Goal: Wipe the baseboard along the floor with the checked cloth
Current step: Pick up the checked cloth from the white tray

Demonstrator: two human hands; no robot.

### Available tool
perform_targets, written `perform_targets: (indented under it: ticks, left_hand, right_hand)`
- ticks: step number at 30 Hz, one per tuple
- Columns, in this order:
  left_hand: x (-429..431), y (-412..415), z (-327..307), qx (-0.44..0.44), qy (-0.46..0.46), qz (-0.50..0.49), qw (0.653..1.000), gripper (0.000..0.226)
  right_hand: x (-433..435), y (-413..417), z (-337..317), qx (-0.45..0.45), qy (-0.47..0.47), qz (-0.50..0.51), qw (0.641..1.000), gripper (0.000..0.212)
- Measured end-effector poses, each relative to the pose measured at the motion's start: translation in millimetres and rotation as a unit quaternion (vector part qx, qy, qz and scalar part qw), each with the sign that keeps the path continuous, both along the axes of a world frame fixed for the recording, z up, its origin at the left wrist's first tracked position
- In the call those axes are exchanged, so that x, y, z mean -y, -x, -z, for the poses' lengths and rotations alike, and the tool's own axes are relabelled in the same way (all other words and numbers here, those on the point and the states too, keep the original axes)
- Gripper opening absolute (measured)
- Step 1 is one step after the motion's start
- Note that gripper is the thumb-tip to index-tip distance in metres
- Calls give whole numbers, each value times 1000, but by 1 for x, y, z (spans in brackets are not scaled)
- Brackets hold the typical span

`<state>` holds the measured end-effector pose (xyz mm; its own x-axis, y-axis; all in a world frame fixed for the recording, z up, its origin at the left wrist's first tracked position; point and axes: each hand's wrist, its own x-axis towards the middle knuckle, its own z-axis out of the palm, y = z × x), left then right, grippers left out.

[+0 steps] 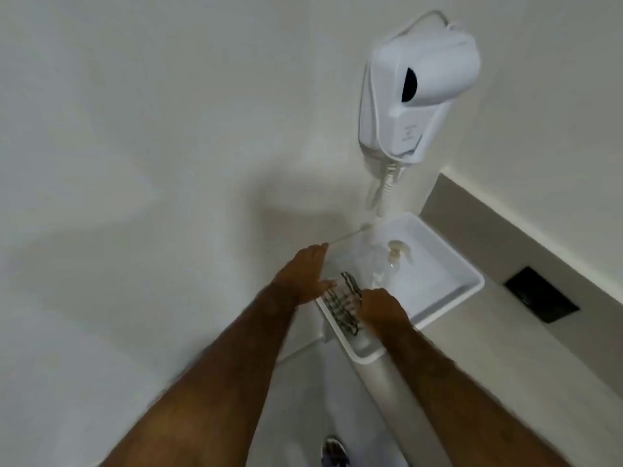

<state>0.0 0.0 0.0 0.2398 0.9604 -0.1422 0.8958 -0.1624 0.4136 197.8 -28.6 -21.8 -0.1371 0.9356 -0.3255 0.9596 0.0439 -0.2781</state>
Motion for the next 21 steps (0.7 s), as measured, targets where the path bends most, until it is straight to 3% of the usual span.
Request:
perform_targets:
  ticks: [3,9,13,17,21]
  left_hand:
    - [-22,-22,35,-37,92,4,995,85]
    - [-59,-59,86,-72,190,-35,979,78]
    - [-68,-72,103,-62,167,-86,980,72]
    - [-73,-76,94,-45,159,-125,978,42]
    - [-67,-62,63,11,176,-136,975,39]
  right_hand:
    - [-10,-14,36,18,38,20,999,34]
    - [-30,-22,78,28,80,57,995,33]
    - [-44,-23,89,-2,109,91,990,40]
    - [-56,-24,87,-23,135,119,983,49]
    - [-55,-24,70,-74,133,145,978,54]
